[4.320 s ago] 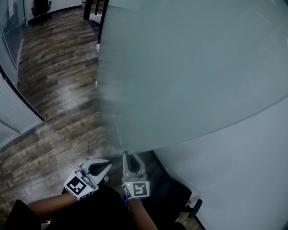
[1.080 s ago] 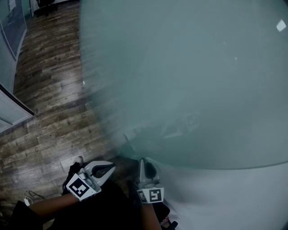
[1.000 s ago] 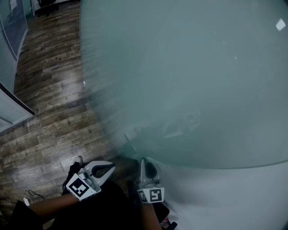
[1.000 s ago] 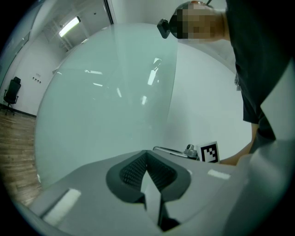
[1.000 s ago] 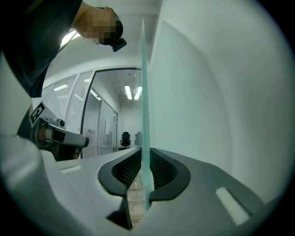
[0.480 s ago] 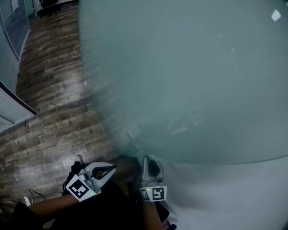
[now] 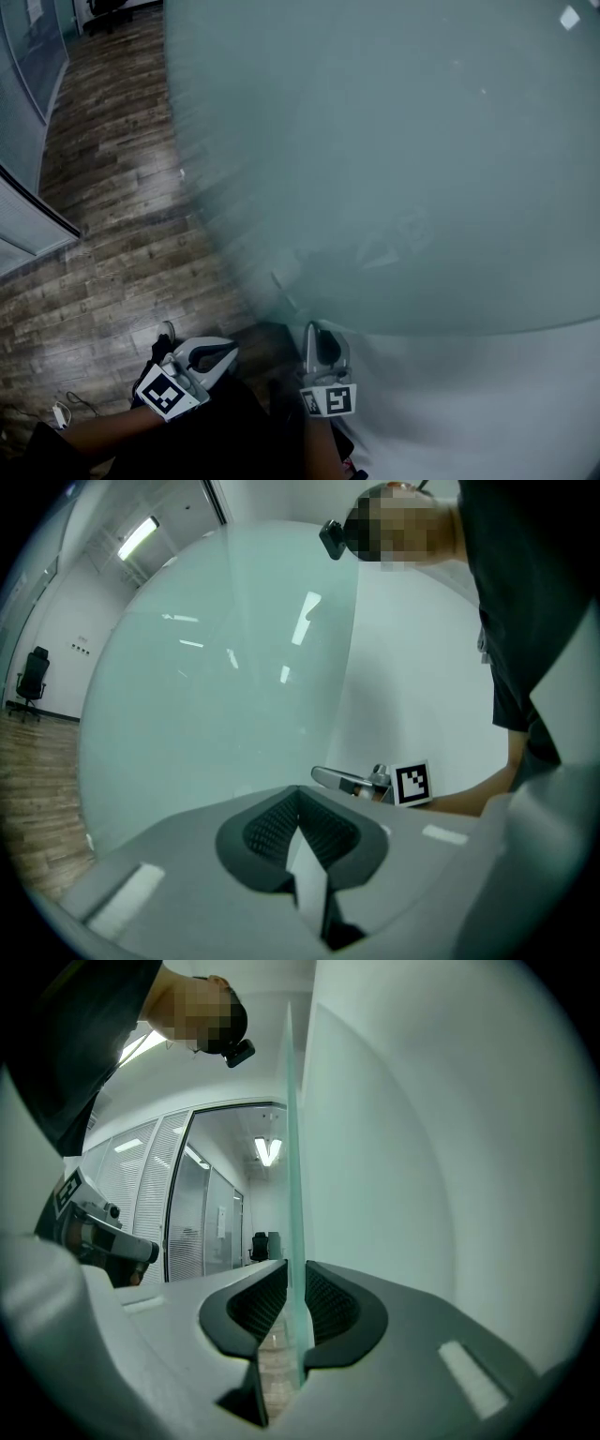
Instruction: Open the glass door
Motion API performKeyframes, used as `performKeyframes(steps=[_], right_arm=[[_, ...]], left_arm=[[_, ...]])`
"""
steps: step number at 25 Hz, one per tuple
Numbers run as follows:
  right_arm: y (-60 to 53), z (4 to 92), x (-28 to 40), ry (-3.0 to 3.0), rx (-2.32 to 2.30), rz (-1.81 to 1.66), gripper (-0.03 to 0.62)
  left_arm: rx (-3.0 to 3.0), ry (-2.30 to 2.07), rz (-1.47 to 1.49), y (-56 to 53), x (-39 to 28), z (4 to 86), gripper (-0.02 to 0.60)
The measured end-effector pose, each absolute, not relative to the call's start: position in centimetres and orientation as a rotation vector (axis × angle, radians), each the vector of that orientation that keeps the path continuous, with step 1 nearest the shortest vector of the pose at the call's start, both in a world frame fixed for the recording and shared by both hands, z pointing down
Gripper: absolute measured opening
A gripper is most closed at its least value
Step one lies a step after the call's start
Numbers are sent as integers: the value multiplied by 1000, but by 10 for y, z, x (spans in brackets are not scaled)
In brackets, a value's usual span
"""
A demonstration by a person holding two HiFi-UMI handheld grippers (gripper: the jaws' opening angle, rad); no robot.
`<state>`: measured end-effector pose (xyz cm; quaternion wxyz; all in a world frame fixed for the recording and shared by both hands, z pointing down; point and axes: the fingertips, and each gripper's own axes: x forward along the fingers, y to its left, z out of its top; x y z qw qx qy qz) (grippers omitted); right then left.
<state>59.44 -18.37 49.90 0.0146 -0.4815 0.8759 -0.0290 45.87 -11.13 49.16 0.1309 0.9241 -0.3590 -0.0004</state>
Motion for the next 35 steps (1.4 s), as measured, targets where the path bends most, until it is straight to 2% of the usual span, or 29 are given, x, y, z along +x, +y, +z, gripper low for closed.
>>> performKeyframes(steps=[35], right_arm=[[-202,500,608,2679,-1533,-174,72]], left_arm=[[2702,-1004,-56,-96,465,484,0]])
